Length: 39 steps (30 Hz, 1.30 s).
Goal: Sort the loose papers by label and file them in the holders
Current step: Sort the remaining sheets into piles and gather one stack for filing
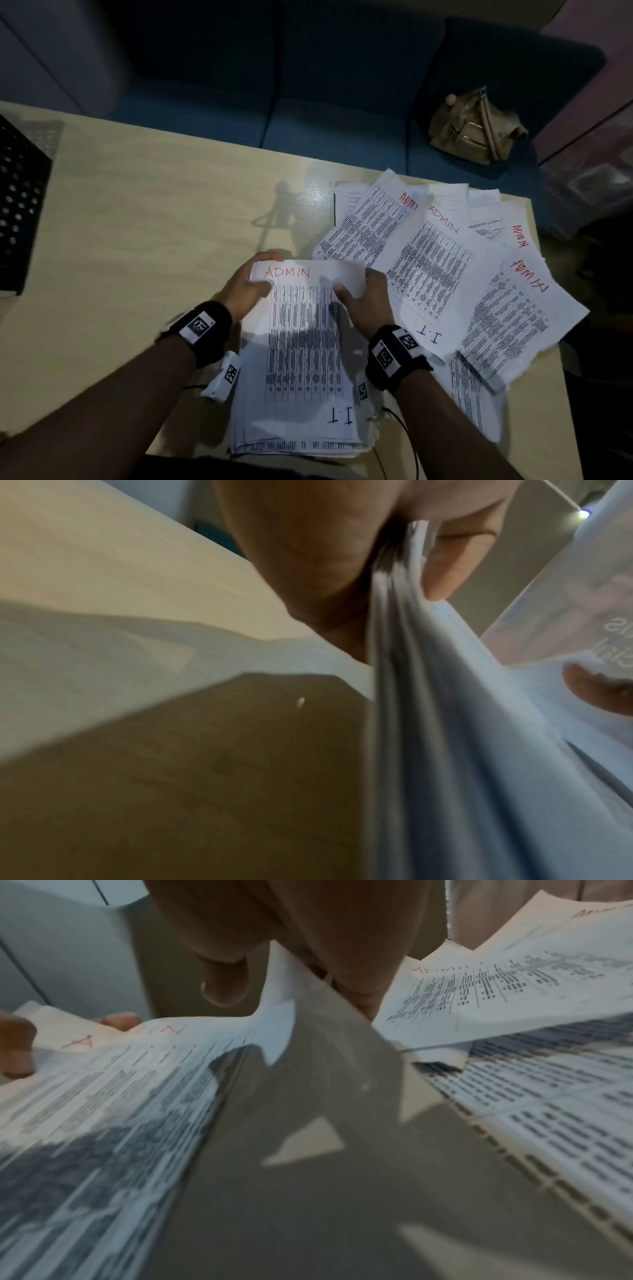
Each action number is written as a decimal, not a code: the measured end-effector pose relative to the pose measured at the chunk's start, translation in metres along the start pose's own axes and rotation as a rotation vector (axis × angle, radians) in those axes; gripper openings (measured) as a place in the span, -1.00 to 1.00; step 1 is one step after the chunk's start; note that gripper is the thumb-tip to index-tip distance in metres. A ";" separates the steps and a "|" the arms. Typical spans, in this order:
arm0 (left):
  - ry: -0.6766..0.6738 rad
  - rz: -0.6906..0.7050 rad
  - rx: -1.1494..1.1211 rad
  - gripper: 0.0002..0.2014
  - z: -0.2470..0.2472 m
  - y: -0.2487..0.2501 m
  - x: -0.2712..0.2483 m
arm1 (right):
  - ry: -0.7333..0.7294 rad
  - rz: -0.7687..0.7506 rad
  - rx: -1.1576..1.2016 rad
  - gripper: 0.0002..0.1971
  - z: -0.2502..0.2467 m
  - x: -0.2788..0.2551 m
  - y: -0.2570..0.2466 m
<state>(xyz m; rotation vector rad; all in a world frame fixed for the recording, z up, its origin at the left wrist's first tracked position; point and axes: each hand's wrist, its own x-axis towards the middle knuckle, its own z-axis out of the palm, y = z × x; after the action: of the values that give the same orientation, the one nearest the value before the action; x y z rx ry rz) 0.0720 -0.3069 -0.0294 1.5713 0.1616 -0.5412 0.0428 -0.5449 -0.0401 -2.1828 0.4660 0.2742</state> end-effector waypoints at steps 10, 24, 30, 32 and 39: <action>-0.043 -0.028 -0.038 -0.39 0.002 -0.014 -0.008 | -0.055 -0.132 -0.217 -0.64 0.002 0.003 -0.001; 0.181 -0.125 0.301 -0.73 -0.021 -0.015 0.001 | 0.557 0.619 -0.020 -0.08 -0.113 0.017 0.075; 0.248 -0.128 0.555 -0.64 -0.050 -0.012 0.014 | 0.520 0.642 0.205 -0.33 -0.120 0.024 0.086; 0.230 -0.105 0.593 -0.64 -0.053 -0.015 0.013 | 0.496 0.568 0.157 -0.51 -0.117 0.027 0.081; 0.181 -0.121 0.651 -0.62 -0.052 -0.015 0.015 | 0.376 0.540 0.121 -0.26 -0.081 0.048 0.040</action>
<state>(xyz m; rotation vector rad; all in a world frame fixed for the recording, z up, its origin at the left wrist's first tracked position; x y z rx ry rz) 0.0911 -0.2581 -0.0505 2.2583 0.2329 -0.5775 0.0721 -0.6427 -0.0371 -1.9569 1.2536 0.1158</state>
